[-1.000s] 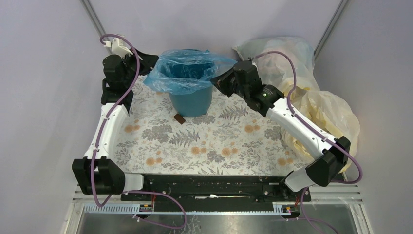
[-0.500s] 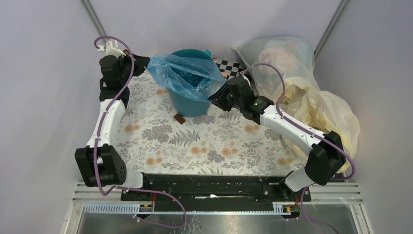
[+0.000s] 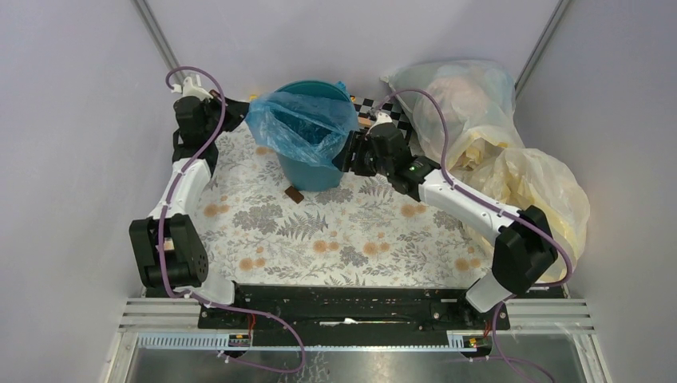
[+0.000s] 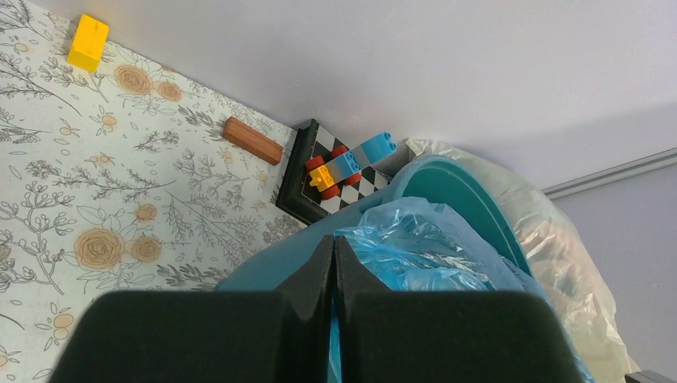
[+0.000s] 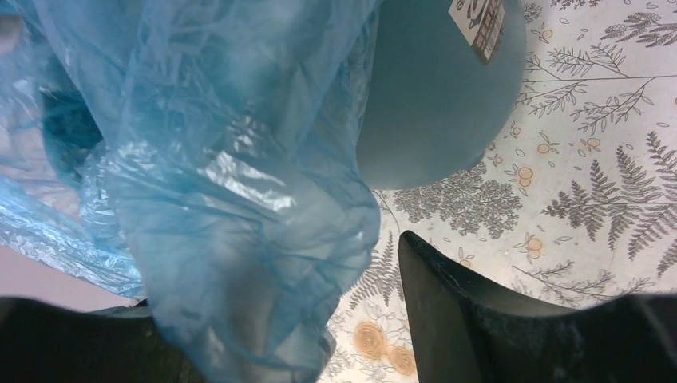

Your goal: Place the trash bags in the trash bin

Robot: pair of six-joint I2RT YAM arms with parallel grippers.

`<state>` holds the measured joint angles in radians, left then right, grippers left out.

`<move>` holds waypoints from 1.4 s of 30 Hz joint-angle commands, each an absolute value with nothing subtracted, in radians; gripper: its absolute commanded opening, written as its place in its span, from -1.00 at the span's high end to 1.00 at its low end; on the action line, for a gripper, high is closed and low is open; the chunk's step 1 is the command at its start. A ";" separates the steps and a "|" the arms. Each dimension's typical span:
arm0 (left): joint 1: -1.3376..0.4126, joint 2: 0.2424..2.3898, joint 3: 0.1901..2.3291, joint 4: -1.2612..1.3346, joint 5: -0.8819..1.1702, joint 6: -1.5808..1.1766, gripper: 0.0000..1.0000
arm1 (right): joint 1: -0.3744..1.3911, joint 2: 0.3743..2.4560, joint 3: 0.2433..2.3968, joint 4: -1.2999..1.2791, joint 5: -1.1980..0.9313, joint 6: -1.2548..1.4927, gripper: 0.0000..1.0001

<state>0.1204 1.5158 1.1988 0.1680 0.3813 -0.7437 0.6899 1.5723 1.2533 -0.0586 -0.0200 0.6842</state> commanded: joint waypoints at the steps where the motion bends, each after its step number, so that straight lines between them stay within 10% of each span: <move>1: 0.123 1.529 1.177 0.277 0.395 -0.768 0.97 | 0.678 1.603 1.283 -0.047 -0.082 0.538 -0.24; 10: 0.124 1.536 1.155 0.303 0.420 -0.765 0.85 | 0.669 1.643 1.317 -0.091 -0.114 0.463 -0.32; 21: 0.124 1.362 1.233 0.073 0.294 -0.760 -0.95 | 0.668 1.600 1.319 -0.083 -0.120 0.404 -0.40; 32: 0.123 1.107 1.241 -0.273 0.019 -0.814 -0.98 | 0.668 1.617 1.340 -0.083 -0.129 0.404 -0.48; 42: 0.090 1.074 1.227 -0.298 0.413 -0.825 -0.97 | 0.667 1.615 1.342 -0.083 -0.136 0.396 -0.52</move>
